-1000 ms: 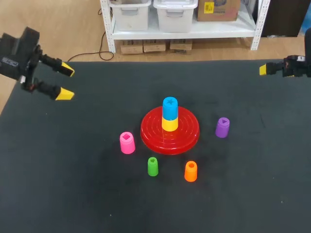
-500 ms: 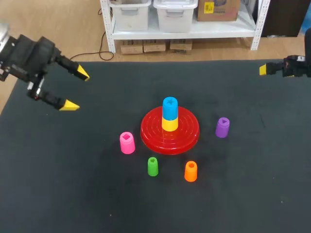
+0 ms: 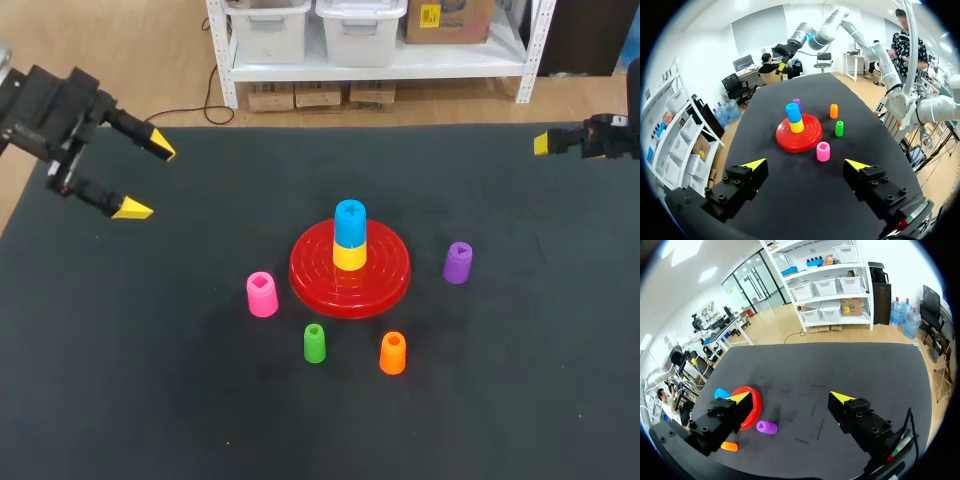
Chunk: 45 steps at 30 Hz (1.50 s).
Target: Pick up and stack the cylinders on the red base in this order: pink,purple,orange,green
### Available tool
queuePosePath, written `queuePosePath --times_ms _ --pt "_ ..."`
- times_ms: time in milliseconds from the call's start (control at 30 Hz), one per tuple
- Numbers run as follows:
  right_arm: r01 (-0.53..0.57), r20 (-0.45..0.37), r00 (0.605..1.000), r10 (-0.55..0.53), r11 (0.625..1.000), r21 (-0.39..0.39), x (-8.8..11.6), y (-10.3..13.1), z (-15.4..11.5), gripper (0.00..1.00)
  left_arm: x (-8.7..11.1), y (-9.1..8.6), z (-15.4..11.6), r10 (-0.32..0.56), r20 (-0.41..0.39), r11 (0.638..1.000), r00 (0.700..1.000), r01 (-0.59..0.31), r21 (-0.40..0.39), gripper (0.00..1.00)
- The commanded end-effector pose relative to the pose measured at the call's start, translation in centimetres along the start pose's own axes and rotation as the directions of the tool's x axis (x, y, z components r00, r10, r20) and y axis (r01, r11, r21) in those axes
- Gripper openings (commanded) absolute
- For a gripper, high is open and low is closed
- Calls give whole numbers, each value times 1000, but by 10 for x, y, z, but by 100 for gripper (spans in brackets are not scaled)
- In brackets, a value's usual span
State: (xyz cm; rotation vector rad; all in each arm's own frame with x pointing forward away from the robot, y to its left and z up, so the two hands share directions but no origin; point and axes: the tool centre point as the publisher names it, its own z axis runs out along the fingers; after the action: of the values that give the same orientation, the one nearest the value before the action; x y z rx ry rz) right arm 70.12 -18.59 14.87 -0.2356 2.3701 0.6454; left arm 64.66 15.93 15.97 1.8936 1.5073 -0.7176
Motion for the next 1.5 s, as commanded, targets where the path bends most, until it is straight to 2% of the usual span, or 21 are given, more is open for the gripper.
queuePosePath --times_ms 33,233,433,767,1200,1233,1333,1400,1467,1500 --pt "0 -1 1000 0 1000 5 0 1 -1 100 1 0 1 -1 9 1000 1000 1 -1 100" --pt "0 -1 1000 0 1000 5 0 1 -1 100 0 -2 4 8 -3 1000 1000 -8 1 100" --pt "0 -1 1000 0 1000 5 0 1 -1 100 -1 0 2 -18 -21 998 1000 16 -54 100" --pt "0 -1 1000 0 1000 5 0 1 -1 100 -5 1 3 -28 12 998 1000 29 -47 100" --pt "0 -1 1000 0 1000 5 0 1 -1 100 -7 0 8 -25 0 999 1000 25 -41 100" --pt "55 -8 998 -54 998 41 -4 3 0 100 -7 0 8 -25 0 999 1000 25 -41 100" --pt "194 -13 981 -194 981 15 -19 22 -7 100 -7 0 8 -25 0 999 1000 25 -41 100" --pt "309 -13 951 -309 951 0 -28 42 -12 100 -7 0 8 -25 0 999 1000 25 -41 100" --pt "405 -59 912 -405 914 -11 -31 64 -12 100 -7 0 8 -25 0 999 1000 25 -41 100" --pt "434 -66 897 -437 900 -45 -31 76 -11 100 -7 0 8 -25 0 999 1000 25 -41 100"
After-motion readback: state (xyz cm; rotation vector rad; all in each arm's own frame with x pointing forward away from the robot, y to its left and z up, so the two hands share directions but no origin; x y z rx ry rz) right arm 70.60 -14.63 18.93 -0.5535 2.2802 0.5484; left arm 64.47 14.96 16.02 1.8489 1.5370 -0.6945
